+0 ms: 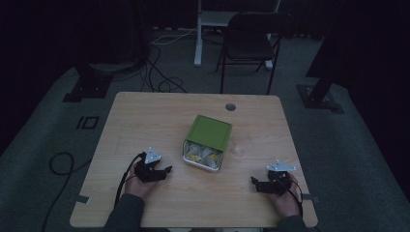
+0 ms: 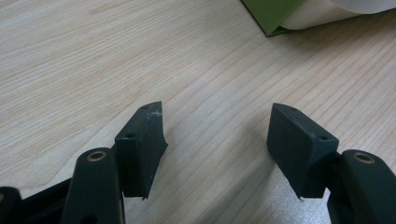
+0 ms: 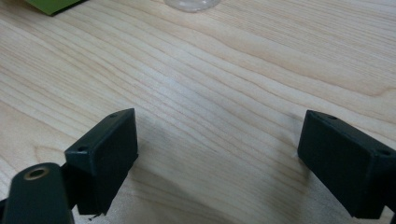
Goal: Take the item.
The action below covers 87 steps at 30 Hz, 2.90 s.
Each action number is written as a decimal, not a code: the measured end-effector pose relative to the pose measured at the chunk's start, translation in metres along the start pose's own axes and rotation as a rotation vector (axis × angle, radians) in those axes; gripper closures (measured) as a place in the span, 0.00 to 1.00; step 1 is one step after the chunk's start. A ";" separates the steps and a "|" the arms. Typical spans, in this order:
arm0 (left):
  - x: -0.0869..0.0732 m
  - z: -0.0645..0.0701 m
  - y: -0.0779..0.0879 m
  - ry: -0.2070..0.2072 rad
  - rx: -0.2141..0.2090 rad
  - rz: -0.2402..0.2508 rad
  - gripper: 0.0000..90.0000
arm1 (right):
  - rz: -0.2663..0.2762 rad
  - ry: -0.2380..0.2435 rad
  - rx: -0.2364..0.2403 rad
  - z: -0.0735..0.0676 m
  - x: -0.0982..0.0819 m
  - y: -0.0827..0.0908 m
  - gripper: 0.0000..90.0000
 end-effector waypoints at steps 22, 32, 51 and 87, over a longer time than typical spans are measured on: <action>0.000 0.000 0.000 0.000 0.003 -0.001 0.42 | -0.008 0.008 0.005 -0.003 0.000 0.003 0.18; 0.000 0.000 0.000 0.001 0.003 0.000 0.42 | 0.004 0.023 0.023 -0.014 0.005 0.014 0.30; 0.000 0.000 0.000 0.001 0.003 -0.001 0.42 | 0.097 0.108 0.177 -0.058 0.035 0.037 0.53; 0.000 0.000 0.000 0.001 0.003 -0.001 0.42 | 0.198 0.210 0.363 -0.142 0.094 0.040 0.78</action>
Point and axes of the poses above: each handheld gripper's, and its own axes: y roughly backward along the jaws, x roughly out of its top, z roughly to its right, the point moved 8 cm from there along -y, roughly forward along the jaws, and after that the axes turned 12 degrees about -x, right-handed, at the moved point
